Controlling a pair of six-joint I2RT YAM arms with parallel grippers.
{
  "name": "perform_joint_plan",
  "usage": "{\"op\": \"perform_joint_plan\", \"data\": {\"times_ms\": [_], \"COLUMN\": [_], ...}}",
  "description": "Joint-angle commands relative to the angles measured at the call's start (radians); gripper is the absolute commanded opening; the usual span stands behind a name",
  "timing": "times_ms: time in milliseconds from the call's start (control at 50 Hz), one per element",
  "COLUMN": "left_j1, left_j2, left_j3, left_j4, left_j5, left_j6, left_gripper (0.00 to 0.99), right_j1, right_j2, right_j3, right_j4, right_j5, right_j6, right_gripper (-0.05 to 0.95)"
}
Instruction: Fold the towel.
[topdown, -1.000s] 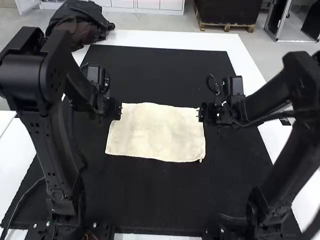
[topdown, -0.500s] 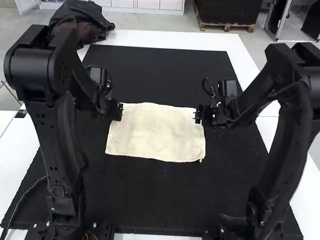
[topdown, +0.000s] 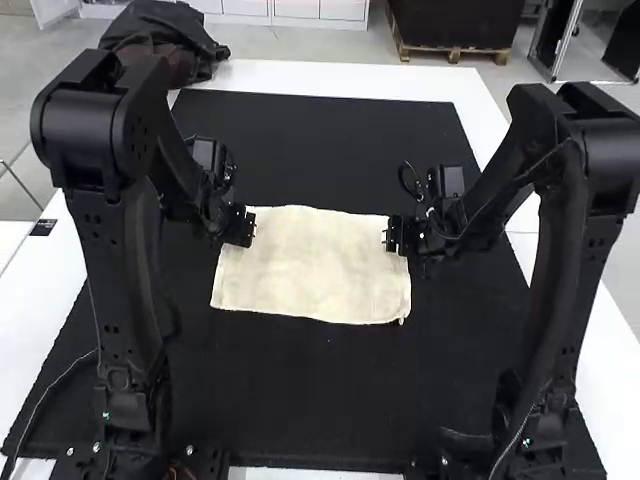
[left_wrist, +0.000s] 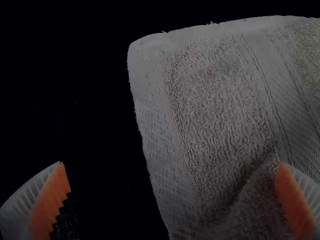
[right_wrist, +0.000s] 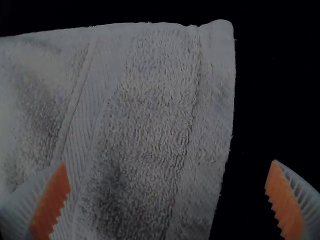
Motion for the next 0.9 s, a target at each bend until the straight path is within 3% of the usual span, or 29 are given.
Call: {"op": "perform_joint_plan", "data": {"times_ms": [0,880], "left_j1": [-0.007,-0.003], "left_j2": [0.027,0.051], "left_j3": [0.025,0.025], "left_j4": [0.010,0.027], "left_j5": [0.011,0.008], "left_j6": [0.004,-0.003], "left_gripper": [0.957,0.921], "right_j1": [0.008,0.037], "right_j2": [0.022,0.059], "right_j3": [0.033,0.088], "right_j4": [0.009,-0.012], "right_j5": [-0.011,0.033], "right_j6": [-0.001,-0.131], "right_gripper": [0.91,0.90]}}
